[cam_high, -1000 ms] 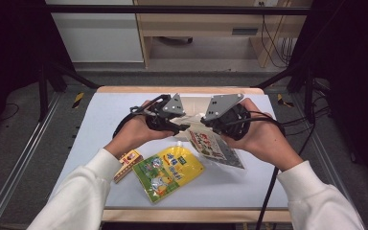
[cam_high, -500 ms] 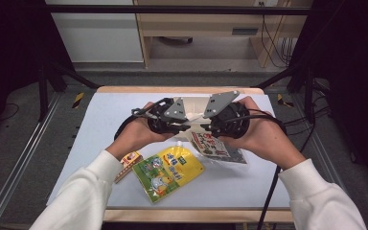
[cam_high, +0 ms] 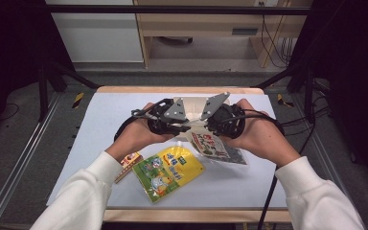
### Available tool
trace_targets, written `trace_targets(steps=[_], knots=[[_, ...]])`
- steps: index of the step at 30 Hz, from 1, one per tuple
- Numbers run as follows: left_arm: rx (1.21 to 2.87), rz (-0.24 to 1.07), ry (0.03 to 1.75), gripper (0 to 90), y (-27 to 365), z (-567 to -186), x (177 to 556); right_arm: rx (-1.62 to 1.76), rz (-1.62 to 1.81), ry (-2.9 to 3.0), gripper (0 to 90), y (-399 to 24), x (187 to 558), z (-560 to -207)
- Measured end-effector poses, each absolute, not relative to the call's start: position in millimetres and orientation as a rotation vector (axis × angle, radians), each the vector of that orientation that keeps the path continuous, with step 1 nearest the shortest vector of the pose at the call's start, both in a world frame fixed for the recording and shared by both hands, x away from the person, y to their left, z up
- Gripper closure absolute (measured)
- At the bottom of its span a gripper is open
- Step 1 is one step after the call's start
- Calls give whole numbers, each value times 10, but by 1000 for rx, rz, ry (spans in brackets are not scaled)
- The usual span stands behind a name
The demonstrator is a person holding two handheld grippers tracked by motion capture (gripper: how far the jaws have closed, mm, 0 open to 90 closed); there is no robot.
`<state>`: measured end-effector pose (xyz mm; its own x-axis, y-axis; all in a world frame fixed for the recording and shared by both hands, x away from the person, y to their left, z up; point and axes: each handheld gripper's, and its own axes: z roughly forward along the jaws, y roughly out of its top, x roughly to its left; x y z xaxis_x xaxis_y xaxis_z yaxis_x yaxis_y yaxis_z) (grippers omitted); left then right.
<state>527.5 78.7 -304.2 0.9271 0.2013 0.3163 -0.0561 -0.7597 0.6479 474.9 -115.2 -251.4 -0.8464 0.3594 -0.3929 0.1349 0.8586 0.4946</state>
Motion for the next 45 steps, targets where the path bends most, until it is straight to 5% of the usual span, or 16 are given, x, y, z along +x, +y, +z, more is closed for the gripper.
trace_targets(steps=[1, 6, 10, 45], knots=[[2374, 481, 120, 692, 797, -3039, 5283, 362, 630, 2548, 847, -1152, 4749, -2514], [2288, 434, 254, 391, 872, -3025, 5324, 371, 666, 2573, 877, -1181, 4739, -2496], [2226, 443, 345, 236, 979, -2986, 5312, 424, 723, 2566, 881, -1313, 4736, -2462], [2257, 483, 722, 124, 2086, -3547, 5183, 749, 1107, 2337, 884, -2129, 4726, -2267]])
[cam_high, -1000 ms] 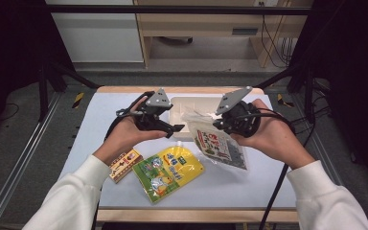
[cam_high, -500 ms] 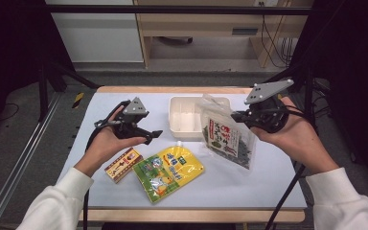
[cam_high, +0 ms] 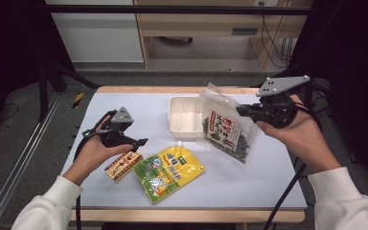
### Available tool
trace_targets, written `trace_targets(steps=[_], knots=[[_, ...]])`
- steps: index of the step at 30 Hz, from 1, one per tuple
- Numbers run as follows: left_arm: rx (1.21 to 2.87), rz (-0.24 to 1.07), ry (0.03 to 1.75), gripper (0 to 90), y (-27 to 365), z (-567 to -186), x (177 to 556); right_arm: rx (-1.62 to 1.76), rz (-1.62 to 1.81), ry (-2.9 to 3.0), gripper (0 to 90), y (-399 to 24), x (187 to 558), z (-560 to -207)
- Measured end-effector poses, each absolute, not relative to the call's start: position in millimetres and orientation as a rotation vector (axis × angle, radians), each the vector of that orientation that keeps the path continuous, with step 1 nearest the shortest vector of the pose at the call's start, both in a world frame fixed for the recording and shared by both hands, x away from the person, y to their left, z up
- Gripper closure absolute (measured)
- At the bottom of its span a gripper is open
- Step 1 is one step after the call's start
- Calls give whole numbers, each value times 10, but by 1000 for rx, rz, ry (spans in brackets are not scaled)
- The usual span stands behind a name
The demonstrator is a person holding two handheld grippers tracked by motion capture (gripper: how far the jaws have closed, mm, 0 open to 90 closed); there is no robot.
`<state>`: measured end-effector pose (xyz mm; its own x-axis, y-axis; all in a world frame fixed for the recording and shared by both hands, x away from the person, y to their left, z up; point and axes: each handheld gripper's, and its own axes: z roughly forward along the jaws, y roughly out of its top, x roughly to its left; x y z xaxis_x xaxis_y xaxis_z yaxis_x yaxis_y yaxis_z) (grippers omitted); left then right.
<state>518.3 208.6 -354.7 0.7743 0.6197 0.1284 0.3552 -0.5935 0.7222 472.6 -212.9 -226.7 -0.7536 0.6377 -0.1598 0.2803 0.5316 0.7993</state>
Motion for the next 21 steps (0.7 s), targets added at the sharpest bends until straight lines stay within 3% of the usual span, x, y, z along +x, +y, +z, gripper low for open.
trace_targets(steps=[14, 21], knots=[[2260, 490, 777, 77, 2352, -3852, 4984, 732, 1150, 2291, 885, -2133, 4728, -2114], [2190, 546, 856, 60, 2625, -4111, 4788, 793, 1229, 2182, 885, -2123, 4976, -2036]])
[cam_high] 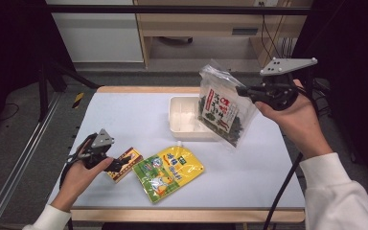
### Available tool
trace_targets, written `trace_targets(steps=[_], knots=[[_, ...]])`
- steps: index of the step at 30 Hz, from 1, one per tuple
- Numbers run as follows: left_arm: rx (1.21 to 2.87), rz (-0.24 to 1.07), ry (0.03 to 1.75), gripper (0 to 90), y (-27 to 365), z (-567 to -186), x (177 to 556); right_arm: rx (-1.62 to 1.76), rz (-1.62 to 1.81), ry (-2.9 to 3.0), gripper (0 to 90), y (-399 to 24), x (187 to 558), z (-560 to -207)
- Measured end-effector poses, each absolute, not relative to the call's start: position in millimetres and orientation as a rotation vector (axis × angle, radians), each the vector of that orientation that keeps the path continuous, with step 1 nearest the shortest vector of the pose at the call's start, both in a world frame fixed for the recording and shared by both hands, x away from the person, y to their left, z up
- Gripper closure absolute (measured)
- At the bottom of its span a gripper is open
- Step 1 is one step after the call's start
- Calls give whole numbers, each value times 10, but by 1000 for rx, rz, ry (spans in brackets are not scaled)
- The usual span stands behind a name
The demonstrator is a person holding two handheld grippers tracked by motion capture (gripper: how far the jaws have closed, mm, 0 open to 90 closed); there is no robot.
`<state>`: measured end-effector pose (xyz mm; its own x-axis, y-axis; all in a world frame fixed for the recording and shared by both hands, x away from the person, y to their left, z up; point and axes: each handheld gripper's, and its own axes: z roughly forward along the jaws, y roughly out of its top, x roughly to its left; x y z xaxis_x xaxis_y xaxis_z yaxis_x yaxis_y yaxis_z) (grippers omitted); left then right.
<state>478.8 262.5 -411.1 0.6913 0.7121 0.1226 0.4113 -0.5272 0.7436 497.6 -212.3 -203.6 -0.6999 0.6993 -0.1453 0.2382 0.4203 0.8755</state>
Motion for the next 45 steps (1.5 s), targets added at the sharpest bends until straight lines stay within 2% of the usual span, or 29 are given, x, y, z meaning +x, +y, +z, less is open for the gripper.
trace_targets(steps=[7, 12, 19, 30, 45], knots=[[2075, 587, 968, 61, 2767, -4326, 4531, 831, 1262, 2104, 886, -2059, 5256, -2008], [2010, 607, 986, 62, 2851, -4290, 4470, 874, 1265, 2072, 886, -2038, 5593, -2088], [1994, 603, 997, 64, 2884, -4305, 4447, 944, 1323, 2058, 887, -2113, 5857, -2255], [2023, 624, 957, 65, 2802, -4281, 4381, 994, 1347, 2057, 886, -2204, 5972, -2478], [2031, 627, 965, 65, 2835, -4307, 4396, 1064, 1341, 2045, 886, -2316, 5982, -2549]])
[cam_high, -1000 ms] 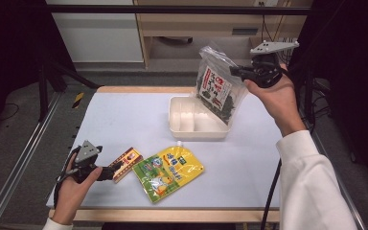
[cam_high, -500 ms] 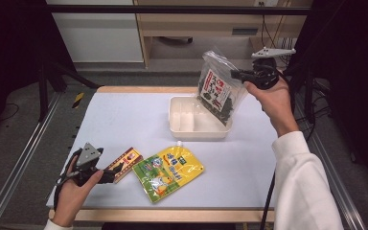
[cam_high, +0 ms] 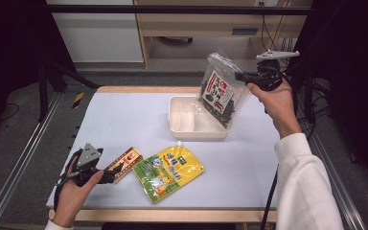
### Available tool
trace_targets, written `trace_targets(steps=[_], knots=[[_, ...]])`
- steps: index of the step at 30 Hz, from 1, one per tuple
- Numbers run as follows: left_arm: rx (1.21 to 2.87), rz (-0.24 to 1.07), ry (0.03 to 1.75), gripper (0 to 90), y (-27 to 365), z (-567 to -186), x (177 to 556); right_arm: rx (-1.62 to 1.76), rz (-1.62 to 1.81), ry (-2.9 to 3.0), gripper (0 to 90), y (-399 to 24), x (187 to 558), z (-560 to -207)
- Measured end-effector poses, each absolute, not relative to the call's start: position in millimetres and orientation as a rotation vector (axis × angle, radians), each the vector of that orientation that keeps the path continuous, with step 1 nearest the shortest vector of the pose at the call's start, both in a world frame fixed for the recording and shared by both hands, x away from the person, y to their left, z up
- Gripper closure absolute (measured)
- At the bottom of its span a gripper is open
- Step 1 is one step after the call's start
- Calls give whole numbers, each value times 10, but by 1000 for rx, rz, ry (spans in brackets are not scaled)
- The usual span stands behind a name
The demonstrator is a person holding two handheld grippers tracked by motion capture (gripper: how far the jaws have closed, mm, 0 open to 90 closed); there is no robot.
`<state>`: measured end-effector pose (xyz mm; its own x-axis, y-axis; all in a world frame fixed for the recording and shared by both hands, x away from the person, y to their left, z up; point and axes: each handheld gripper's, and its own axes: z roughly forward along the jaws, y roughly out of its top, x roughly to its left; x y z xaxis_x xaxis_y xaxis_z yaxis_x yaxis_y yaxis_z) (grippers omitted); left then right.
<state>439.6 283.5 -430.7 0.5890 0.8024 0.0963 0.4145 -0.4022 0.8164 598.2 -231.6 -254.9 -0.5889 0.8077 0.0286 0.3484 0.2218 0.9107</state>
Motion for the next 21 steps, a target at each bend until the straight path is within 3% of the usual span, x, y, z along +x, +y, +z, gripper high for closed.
trace_targets(steps=[21], knots=[[2039, 610, 965, 65, 2843, -4344, 4411, 1073, 1332, 2016, 886, -2342, 6000, -2565]])
